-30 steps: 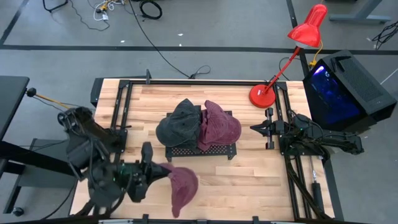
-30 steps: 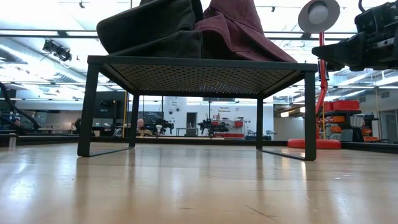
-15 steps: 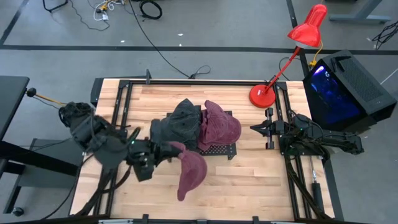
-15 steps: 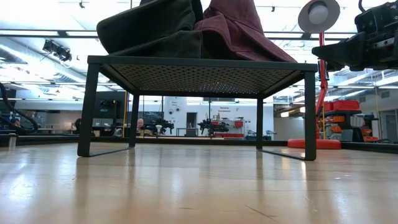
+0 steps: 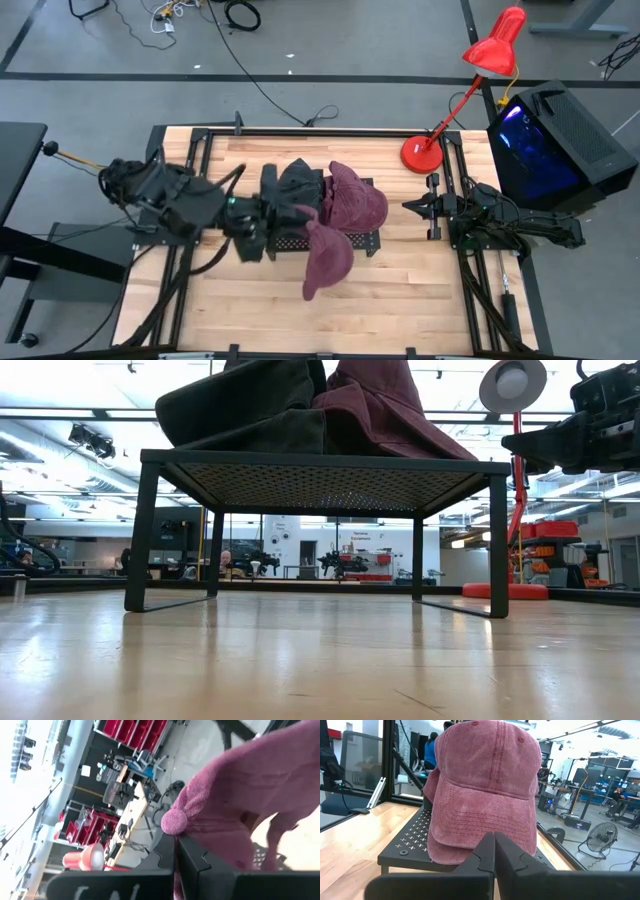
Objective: Pick & Place hat
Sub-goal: Stack the red cap on top of the red cap on the shelf
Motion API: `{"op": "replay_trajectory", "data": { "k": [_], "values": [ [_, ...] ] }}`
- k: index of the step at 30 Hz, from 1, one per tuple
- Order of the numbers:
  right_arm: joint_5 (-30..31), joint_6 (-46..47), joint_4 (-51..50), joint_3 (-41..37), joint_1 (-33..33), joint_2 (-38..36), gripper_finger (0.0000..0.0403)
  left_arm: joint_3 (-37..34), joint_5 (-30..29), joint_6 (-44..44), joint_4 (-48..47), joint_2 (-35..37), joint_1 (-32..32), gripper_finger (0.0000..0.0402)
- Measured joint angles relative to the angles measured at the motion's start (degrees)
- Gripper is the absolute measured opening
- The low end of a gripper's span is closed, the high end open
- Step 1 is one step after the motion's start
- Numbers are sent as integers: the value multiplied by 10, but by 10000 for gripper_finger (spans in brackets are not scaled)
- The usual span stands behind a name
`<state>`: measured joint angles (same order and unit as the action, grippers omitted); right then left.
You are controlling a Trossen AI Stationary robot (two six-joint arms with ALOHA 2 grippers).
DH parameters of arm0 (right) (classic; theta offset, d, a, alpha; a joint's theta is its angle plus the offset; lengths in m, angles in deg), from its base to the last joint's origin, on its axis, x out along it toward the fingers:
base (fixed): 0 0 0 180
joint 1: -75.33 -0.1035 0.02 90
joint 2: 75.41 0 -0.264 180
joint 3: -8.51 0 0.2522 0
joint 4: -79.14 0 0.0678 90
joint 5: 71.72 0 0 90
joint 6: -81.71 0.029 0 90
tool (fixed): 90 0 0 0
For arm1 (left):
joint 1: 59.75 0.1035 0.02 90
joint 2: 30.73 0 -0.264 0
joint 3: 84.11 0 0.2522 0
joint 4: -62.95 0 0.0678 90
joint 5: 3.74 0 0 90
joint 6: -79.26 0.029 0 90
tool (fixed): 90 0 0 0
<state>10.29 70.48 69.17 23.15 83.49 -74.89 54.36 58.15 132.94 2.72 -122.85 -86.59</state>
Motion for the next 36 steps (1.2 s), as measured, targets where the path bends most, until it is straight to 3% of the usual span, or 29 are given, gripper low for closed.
{"op": "replay_trajectory", "data": {
  "k": [12,26,36],
  "values": [
    [0,0,0,0,0,0,4,0,95,36,62,0,62,5],
    [0,0,0,0,0,0,4,-1,174,47,134,-6,209,5],
    [0,0,-1,0,0,0,4,-1,261,46,170,-41,292,5]
  ]
}}
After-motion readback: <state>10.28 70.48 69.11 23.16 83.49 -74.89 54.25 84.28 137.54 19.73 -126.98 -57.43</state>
